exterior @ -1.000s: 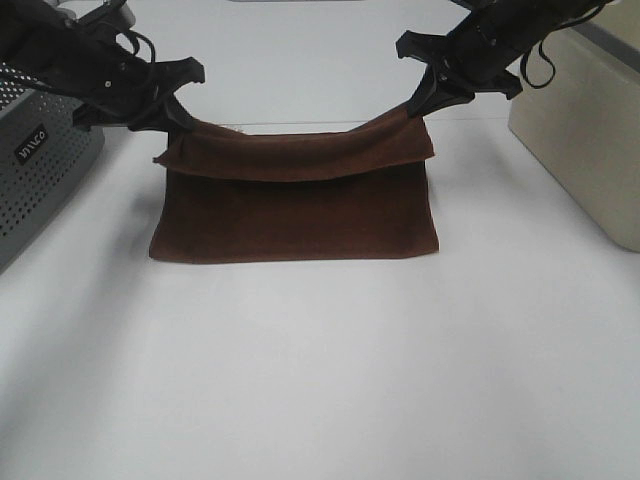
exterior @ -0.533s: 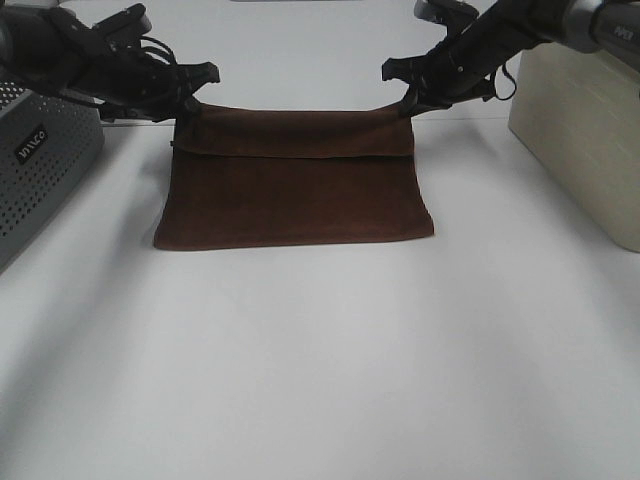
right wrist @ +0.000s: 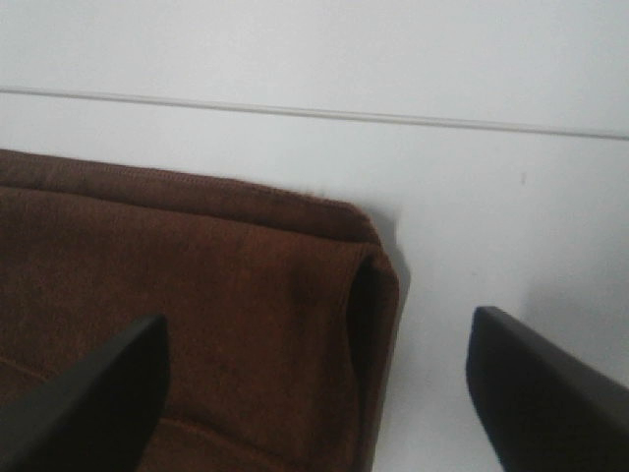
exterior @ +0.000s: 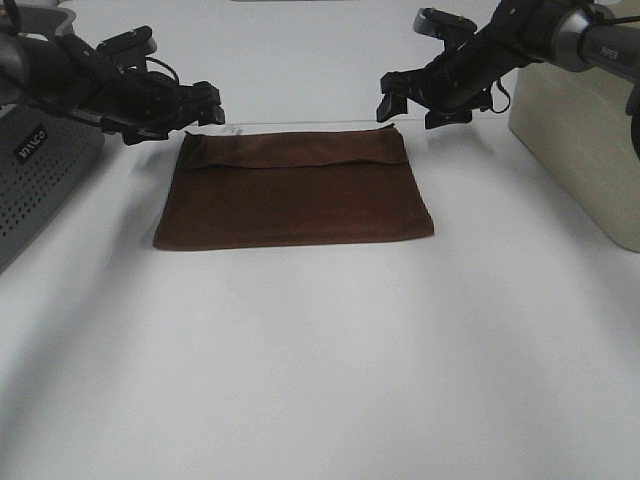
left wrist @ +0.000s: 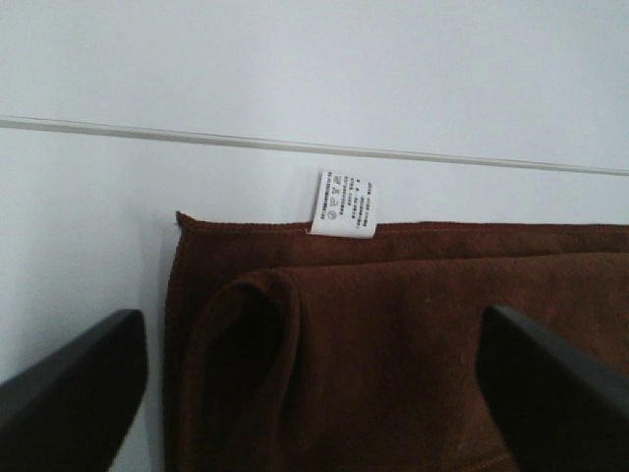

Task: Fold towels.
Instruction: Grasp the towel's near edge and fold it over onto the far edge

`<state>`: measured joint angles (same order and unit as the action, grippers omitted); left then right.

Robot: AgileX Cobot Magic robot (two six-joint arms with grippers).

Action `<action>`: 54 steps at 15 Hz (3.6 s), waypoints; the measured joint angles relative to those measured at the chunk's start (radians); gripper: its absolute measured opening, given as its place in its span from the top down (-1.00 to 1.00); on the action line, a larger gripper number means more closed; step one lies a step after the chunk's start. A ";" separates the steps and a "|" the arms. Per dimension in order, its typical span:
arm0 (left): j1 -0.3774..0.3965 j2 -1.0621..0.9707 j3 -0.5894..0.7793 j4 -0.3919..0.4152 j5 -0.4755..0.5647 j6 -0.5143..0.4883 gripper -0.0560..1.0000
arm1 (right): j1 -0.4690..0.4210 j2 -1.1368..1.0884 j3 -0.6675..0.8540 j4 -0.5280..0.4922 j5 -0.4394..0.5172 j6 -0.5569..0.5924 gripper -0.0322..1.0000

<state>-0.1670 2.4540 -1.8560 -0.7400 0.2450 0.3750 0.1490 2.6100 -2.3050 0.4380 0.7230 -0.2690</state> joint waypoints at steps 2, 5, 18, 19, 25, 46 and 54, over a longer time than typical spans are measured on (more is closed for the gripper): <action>0.000 -0.023 0.000 0.062 0.079 0.014 -0.95 | 0.000 -0.029 0.000 -0.005 0.091 0.000 -0.71; 0.000 -0.056 0.000 0.117 0.163 0.018 -0.97 | 0.000 -0.067 0.000 -0.010 0.224 0.009 -0.71; 0.000 -0.344 0.382 0.295 0.415 -0.305 -0.97 | 0.000 -0.371 0.438 0.001 0.490 0.126 -0.69; 0.000 -0.344 0.382 0.295 0.416 -0.305 -0.97 | 0.000 -0.373 0.470 0.015 0.477 0.116 -0.69; 0.000 -0.286 0.382 0.303 0.385 -0.332 -0.95 | 0.000 -0.371 0.606 0.027 0.266 0.055 -0.69; -0.055 -0.325 0.513 0.331 0.461 -0.332 0.86 | 0.003 -0.439 0.893 0.062 0.177 0.060 0.94; -0.063 -0.444 0.564 0.333 0.439 -0.350 0.86 | 0.007 -0.590 1.003 0.061 0.098 0.032 0.94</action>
<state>-0.2300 2.0100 -1.2920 -0.4070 0.6840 0.0250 0.1560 2.0200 -1.3020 0.4990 0.8210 -0.2370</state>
